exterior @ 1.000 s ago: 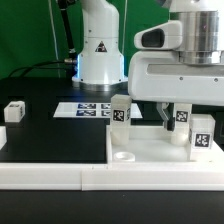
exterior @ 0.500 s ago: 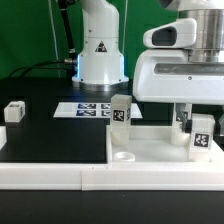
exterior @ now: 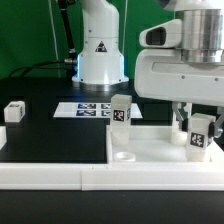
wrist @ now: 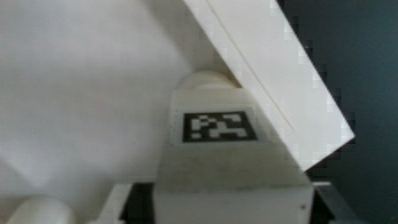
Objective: Assemble square table
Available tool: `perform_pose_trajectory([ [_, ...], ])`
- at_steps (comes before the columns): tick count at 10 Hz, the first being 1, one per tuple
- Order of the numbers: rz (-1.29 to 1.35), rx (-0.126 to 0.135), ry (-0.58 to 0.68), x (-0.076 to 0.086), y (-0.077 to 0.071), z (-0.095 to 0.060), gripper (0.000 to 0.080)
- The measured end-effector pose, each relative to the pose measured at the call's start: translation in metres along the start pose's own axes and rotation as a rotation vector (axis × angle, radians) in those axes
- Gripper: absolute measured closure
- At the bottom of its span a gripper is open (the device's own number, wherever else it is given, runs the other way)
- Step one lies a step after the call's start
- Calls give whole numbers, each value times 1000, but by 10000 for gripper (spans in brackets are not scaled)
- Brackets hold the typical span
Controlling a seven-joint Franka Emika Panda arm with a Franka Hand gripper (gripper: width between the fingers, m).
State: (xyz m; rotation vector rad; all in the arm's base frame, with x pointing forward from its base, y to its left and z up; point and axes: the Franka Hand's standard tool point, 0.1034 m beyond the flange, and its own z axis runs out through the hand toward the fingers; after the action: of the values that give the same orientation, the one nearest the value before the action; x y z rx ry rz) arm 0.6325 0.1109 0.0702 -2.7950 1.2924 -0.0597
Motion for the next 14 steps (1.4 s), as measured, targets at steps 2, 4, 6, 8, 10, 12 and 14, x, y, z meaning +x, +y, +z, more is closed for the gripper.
perform_pose_trajectory([
  [2,236,27,-36,0,3,0,509],
  [4,428,32,-55,-2,3,1,508],
  [6,567,28,-58,-2,3,1,508],
  [8,684,27,-65,-3,2,1,508],
  [10,869,24,-76,-3,2,1,508],
  [12,970,29,-87,-3,3,1,508],
  [14,1051,28,-95,-3,3,0,508],
])
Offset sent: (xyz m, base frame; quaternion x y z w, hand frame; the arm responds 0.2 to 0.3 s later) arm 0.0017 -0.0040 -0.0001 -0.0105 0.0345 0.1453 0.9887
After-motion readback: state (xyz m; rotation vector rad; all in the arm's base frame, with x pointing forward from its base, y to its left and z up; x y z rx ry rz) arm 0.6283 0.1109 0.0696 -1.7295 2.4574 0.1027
